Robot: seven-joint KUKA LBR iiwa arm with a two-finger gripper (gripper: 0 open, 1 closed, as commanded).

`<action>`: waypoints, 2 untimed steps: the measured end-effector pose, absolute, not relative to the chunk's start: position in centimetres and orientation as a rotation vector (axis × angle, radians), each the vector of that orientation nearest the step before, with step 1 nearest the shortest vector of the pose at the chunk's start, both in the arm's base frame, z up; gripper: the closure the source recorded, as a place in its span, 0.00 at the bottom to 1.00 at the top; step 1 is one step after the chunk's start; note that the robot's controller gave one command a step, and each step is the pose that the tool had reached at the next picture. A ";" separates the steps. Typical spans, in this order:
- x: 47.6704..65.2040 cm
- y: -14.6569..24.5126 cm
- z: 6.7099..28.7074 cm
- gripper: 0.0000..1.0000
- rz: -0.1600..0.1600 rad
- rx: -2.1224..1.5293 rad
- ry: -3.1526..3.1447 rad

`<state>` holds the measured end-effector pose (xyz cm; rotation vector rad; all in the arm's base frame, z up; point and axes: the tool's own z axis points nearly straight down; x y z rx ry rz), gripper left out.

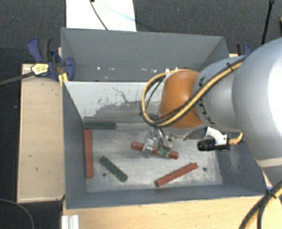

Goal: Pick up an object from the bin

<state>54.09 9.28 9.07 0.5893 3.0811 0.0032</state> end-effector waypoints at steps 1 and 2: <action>54.2 9.3 11.8 1.00 0.004 0.584 3.081; 54.3 9.3 12.4 1.00 0.004 0.579 3.081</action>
Offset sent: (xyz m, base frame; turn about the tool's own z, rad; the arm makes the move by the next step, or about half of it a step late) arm -0.0001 0.0001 0.0252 0.0000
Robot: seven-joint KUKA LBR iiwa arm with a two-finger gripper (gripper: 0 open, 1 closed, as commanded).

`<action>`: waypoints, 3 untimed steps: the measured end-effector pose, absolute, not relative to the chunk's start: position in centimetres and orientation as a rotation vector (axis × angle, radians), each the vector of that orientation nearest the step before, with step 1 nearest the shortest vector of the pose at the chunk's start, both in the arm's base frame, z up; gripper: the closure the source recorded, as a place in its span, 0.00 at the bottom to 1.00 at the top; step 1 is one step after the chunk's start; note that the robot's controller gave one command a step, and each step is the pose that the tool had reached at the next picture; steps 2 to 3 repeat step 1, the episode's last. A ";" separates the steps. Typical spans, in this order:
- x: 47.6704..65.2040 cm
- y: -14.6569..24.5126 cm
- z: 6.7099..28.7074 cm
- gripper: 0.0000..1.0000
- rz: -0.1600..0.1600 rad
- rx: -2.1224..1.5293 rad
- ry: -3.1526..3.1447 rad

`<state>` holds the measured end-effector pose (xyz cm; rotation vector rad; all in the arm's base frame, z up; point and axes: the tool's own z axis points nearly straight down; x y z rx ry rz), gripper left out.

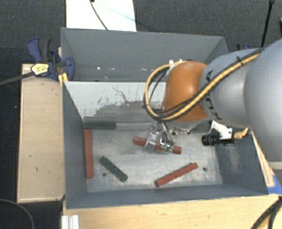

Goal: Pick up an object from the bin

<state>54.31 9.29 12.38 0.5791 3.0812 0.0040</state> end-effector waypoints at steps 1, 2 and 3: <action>54.4 9.3 15.7 1.00 0.004 0.571 3.083; 54.4 9.3 15.7 1.00 0.004 0.571 3.083; 54.4 9.3 15.7 1.00 0.004 0.571 3.083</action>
Offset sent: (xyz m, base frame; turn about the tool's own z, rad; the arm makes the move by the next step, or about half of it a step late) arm 0.0000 -0.0002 0.0308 0.0000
